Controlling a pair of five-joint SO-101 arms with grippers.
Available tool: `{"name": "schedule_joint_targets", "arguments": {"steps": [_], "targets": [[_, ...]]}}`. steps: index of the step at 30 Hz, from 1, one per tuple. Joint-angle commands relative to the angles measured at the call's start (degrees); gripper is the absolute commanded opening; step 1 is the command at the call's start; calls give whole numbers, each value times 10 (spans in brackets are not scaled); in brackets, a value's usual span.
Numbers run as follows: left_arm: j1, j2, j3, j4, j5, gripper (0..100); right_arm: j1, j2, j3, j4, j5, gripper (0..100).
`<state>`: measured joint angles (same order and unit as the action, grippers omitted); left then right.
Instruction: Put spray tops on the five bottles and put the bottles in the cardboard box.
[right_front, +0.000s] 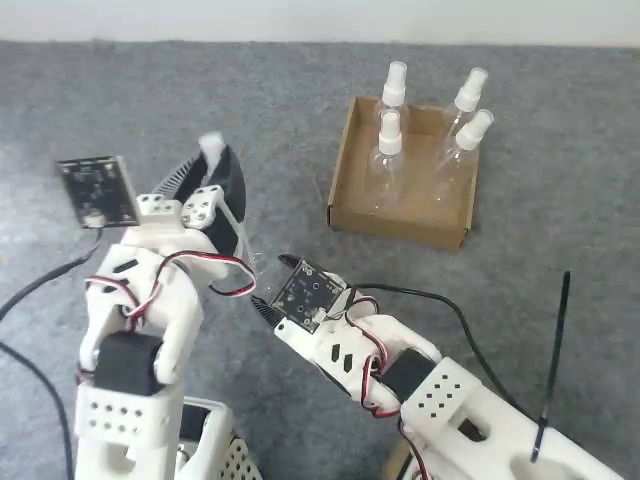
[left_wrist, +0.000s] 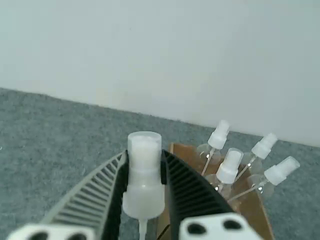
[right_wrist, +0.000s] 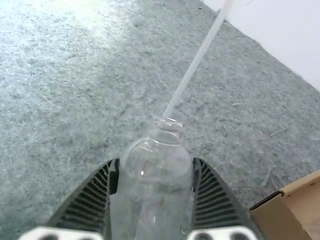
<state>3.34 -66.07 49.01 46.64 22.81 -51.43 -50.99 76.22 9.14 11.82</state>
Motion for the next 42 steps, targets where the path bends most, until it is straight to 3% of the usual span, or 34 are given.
{"name": "schedule_joint_targets", "arguments": {"steps": [1,8,19,28,35,42], "targets": [[1,-4,29,-18,4,12,-3,-21,-7,-9,-7,6],[45,-7,87,1,-27,12,0,-21,-6,-14,-9,6],[40,-7,99,45,-33,12,52,-24,-11,-18,-56,6],[94,-6,124,43,-54,12,55,-113,24,-12,-55,6],[96,-7,126,46,-54,12,58,-162,47,-15,-55,6],[98,-7,127,53,-54,12,111,-167,47,-20,-56,6]]}}
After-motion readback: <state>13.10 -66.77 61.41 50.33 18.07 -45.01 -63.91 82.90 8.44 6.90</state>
